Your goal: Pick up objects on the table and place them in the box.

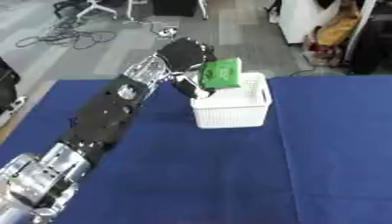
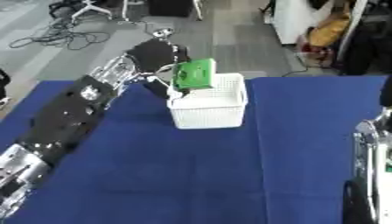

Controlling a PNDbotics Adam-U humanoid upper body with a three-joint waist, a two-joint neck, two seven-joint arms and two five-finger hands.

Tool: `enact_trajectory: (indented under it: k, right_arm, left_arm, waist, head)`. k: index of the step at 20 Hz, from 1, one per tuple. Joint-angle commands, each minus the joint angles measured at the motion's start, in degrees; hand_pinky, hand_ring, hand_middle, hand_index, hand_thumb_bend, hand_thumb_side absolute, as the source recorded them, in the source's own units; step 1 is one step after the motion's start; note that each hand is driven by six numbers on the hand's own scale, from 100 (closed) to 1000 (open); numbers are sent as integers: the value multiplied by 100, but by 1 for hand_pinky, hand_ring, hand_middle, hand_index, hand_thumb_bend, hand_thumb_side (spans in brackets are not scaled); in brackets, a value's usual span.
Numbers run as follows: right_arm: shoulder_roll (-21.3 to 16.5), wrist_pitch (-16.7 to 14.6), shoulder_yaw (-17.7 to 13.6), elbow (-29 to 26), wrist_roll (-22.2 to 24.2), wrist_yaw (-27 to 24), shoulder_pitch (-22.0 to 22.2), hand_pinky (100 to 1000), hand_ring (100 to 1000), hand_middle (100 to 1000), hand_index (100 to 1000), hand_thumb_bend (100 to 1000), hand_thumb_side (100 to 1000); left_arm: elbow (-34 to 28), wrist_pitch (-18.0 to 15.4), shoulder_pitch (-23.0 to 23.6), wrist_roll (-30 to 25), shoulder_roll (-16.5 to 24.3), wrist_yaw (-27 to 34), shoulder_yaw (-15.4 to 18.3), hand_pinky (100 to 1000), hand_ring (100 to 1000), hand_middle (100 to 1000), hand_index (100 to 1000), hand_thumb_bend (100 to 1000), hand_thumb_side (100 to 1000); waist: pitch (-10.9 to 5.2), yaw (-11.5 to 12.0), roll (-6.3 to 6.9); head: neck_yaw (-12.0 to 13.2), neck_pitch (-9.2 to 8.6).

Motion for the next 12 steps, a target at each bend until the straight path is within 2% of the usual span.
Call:
enact_trajectory:
  k: [1,2,3,4,9,12]
  right_arm:
    - [31,-8,19,-84,-6,-27,-109,180,280,266,502,100,1000]
    - [30,5,17,-84,-1,-29,-106,179,280,266,502,100,1000]
    - [28,13,15,-84,3,-30,-105,179,280,266,502,100,1000]
    - [26,15,14,-84,6,-31,-106,180,280,266,502,100,1000]
    - [18,9,13,-84,7,-32,-108,180,280,266,502,100,1000]
    - [9,33,2,-84,10,-25,-96,179,281,266,503,100,1000]
  left_arm:
    - [116,-66,-154,-470,38,-459,107,1000,1000,1000,958,334,1000]
    - [120,-86,-159,-612,28,-534,129,1000,1000,1000,984,346,1000]
    - [108,-101,-163,-706,21,-566,146,1000,1000,1000,962,336,1000]
    - [79,-115,-168,-744,16,-565,159,1000,1000,1000,991,340,1000]
    - [-42,-155,-145,-569,49,-376,172,1000,1000,1000,970,311,1000]
    - [-313,-113,-32,-444,169,24,244,1000,1000,1000,948,281,1000]
  waist:
    - [-65,-2,-2]
    - [-68,1,-2]
    - [-69,4,-2]
    - [-71,6,-2]
    - [-76,13,0]
    - [-79,32,8]
  head:
    - [46,-63]
    - [42,-59]
    - [38,-58]
    - [34,-58]
    - [15,-76]
    - [-10,-88]
